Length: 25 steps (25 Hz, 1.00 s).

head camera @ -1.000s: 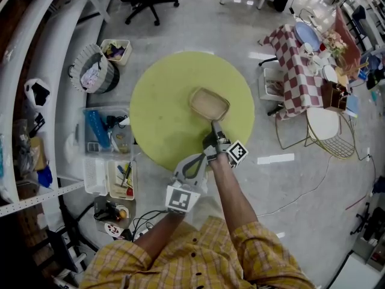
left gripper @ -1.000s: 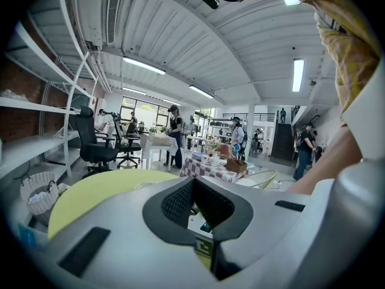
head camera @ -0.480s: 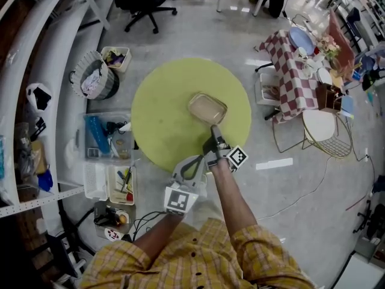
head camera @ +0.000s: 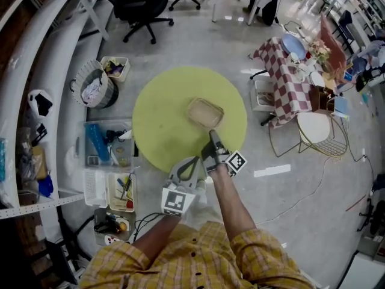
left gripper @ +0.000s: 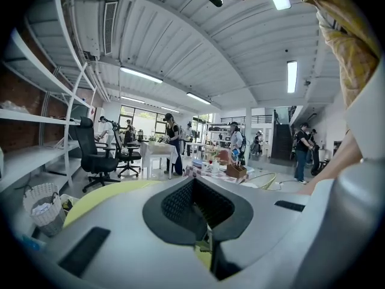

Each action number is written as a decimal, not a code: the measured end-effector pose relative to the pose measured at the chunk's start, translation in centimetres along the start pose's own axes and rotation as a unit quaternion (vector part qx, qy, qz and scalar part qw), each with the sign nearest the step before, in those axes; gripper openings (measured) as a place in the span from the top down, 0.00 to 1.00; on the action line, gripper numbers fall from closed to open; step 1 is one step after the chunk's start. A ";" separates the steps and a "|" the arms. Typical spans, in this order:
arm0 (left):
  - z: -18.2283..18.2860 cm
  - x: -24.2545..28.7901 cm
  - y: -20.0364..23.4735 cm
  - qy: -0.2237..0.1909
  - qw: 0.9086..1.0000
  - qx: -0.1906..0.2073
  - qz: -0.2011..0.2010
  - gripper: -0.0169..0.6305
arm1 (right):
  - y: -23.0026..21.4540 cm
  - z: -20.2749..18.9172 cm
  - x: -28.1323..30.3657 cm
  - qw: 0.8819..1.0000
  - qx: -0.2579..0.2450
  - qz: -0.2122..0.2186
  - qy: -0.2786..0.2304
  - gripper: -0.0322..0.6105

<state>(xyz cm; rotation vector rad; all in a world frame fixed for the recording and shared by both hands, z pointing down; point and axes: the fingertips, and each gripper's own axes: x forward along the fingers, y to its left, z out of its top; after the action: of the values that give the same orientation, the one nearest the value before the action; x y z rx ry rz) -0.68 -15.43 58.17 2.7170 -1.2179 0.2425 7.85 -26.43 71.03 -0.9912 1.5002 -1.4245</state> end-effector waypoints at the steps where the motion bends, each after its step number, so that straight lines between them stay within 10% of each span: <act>1: 0.2 -0.2 0.0 -0.002 1.000 0.000 0.000 0.97 | 0.4 -0.1 -0.2 1.000 0.001 0.001 -0.001 0.91; 25: 5.3 -3.9 0.6 -0.028 0.999 0.038 0.006 0.97 | 9.9 -2.2 -3.0 0.999 -0.002 0.040 0.004 0.91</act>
<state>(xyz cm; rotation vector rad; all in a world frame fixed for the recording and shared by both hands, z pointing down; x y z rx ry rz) -3.26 -14.14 52.22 2.8000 -1.2637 0.2202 6.81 -22.32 61.30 -0.9190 1.5330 -1.3702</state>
